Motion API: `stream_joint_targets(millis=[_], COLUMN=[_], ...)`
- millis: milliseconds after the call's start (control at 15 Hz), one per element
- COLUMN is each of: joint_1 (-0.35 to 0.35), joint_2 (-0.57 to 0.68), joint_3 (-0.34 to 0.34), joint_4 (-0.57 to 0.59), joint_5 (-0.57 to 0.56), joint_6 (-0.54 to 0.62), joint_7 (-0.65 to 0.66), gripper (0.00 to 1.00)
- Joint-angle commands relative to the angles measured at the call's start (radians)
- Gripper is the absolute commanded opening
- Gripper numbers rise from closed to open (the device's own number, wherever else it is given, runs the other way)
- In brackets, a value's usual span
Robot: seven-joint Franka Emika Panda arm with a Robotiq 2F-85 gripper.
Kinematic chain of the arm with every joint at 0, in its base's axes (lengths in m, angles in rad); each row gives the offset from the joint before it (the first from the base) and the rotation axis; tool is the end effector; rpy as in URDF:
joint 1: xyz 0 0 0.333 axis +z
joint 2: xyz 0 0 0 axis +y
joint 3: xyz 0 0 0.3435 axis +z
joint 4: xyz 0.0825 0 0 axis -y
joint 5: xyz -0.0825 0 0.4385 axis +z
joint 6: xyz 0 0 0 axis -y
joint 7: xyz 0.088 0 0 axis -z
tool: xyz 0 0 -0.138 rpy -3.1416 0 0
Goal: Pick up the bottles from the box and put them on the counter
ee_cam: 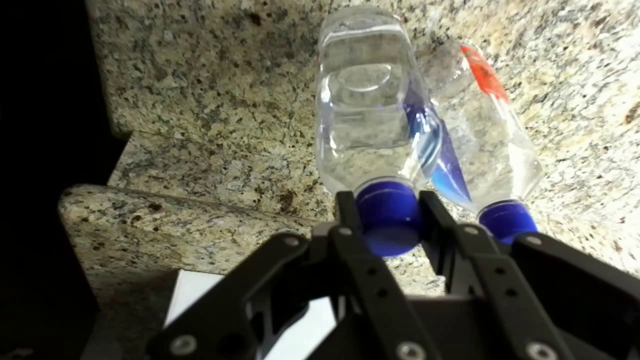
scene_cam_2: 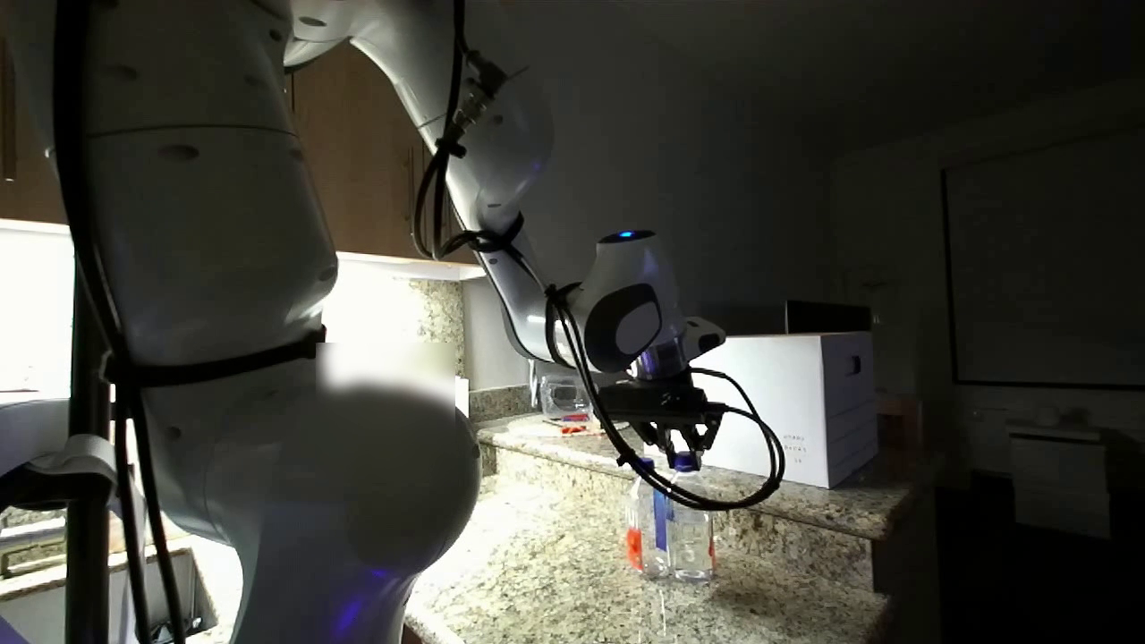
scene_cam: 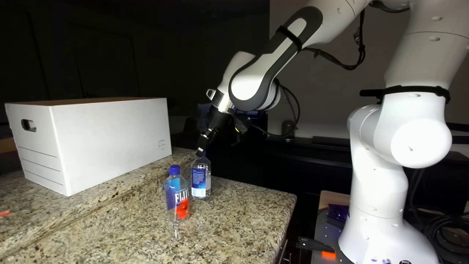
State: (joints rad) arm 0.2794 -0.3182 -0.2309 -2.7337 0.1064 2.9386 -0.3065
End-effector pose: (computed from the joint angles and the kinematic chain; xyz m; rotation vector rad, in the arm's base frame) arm 0.4682 0.0218 0.3320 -2.9607 -0.3701 -0.7963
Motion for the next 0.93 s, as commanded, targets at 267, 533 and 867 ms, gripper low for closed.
stream_joint_targets(millis=[267, 533, 867], joint_1=[0.000, 0.047, 0.032], joint_2=[0.001, 0.085, 0.067], joint_3=[0.000, -0.028, -0.026], joint_4=[0.000, 0.020, -0.016], joint_5=[0.000, 0.052, 0.026], joint_6=[0.000, 0.083, 0.161], joint_7=[0.000, -0.014, 0.008], gripper=[0.14, 0.15, 0.15])
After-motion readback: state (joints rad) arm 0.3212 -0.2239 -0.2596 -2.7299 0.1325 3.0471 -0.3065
